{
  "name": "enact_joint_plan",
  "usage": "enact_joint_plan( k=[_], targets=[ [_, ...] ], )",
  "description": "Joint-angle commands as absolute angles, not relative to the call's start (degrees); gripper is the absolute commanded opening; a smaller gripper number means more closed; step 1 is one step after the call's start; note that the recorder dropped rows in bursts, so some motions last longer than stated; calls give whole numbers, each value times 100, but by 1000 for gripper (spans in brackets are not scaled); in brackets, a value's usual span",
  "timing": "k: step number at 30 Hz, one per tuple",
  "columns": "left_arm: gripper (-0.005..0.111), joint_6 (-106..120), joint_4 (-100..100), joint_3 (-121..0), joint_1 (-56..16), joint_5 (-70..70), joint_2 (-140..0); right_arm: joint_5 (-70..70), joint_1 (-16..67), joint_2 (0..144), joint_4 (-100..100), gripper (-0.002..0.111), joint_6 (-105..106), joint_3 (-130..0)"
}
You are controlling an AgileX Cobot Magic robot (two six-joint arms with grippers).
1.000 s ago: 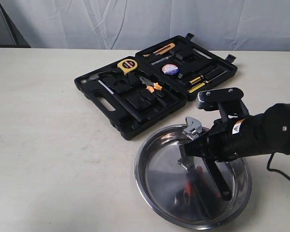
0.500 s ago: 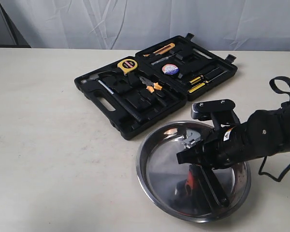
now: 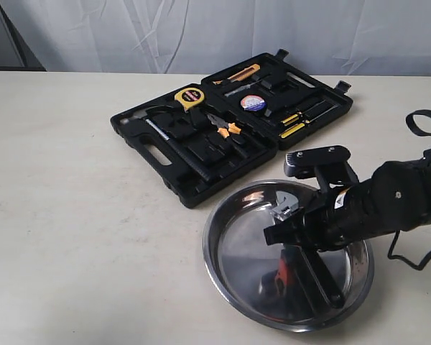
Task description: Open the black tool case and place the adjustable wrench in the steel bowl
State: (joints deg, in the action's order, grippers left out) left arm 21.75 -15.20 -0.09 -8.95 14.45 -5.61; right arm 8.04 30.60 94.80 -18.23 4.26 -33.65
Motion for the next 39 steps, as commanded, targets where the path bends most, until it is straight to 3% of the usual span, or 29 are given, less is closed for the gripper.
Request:
enact_joint_plan(
  k=[1, 4, 6, 13, 16, 21, 30, 39],
  targets=[
    [0, 2154, -1543, 0, -932, 1368, -535, 802, 3045, 9260, -1704, 20, 445, -3408],
    [0, 2154, -1543, 0, -932, 1368, -535, 802, 3045, 9207, -1704, 38, 445, -3408],
    [0, 2154, -1543, 0, -932, 1368, -535, 830, 3045, 9207, -1704, 44, 445, -3408],
    [0, 2154, -1543, 0, -932, 1368, -535, 1255, 3045, 9051, -1870, 44, 445, -3408],
    [0, 2154, -1543, 0, -932, 1368, -535, 1619, 3045, 8640, -1870, 33, 445, -3408],
    [0, 2154, -1543, 0, -932, 1368, -535, 1893, 3045, 7361, -1894, 0, 445, -3408],
    [0, 2154, -1543, 0, -932, 1368, -535, 2335, 3045, 4966, -2024, 0, 445, -3408],
    [0, 2154, -1543, 0, -932, 1368, -535, 2336, 3045, 3901, -1807, 0, 445, -3408]
  ],
)
